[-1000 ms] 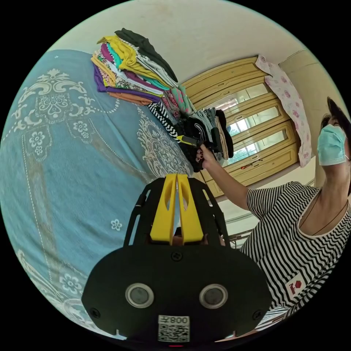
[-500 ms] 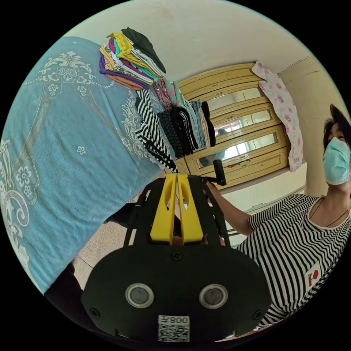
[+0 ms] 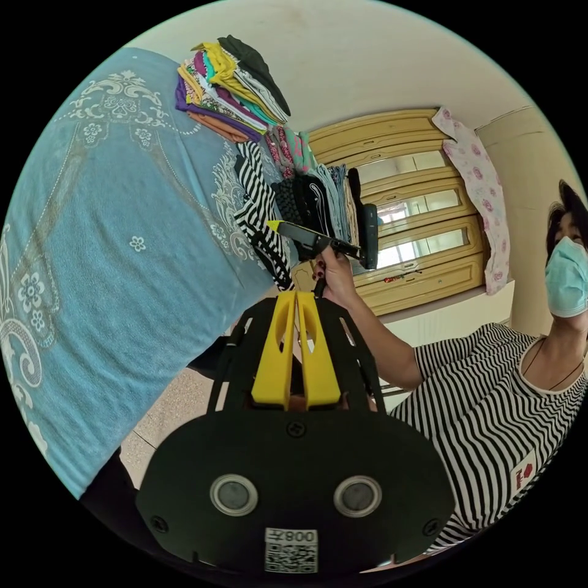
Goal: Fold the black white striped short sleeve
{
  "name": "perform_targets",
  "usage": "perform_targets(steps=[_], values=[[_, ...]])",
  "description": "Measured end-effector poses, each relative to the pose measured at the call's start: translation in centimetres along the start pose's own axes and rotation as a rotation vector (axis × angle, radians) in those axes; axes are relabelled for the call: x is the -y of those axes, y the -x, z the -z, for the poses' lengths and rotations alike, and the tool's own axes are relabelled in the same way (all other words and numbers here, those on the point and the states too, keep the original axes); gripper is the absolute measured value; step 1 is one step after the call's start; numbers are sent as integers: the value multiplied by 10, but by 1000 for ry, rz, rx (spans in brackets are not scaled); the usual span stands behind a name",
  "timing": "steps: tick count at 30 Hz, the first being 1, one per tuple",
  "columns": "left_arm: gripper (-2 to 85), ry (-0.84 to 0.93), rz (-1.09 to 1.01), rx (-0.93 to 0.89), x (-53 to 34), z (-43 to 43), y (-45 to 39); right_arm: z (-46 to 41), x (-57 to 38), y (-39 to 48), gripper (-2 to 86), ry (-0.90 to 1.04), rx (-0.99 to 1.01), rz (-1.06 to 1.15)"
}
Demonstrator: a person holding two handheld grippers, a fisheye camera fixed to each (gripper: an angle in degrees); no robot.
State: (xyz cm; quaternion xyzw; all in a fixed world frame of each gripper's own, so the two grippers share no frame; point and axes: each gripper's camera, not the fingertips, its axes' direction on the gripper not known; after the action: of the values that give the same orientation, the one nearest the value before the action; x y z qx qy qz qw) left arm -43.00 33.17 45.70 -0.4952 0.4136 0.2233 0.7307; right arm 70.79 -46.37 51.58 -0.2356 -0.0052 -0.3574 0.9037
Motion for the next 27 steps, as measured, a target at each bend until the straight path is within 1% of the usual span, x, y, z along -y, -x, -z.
perform_targets(steps=[1, 3, 5, 9, 13, 19, 24, 27], values=[[2, 3, 4, 3, -4, 4, 1, -5, 6, 1, 89, 19, -3, -1], [2, 5, 12, 8, -10, 11, 3, -16, 24, 1, 66, 91, -76, -15], [2, 3, 19, 7, -16, 20, 5, -13, 31, 0, 45, 106, -124, -17], [2, 4, 30, -8, -32, 42, 5, 17, 44, -10, 13, 115, -112, -29], [2, -4, 21, -23, -48, 70, -3, 59, 56, -16, 5, 101, -78, -26], [2, -30, 13, -33, -79, 117, -21, 154, 71, -34, 1, 5, 66, -64], [3, -49, -7, -14, -106, 155, -42, 261, 82, -45, 0, -104, 250, -43], [3, -73, -37, 6, -121, 178, -59, 326, 87, -45, 0, -154, 315, -5]])
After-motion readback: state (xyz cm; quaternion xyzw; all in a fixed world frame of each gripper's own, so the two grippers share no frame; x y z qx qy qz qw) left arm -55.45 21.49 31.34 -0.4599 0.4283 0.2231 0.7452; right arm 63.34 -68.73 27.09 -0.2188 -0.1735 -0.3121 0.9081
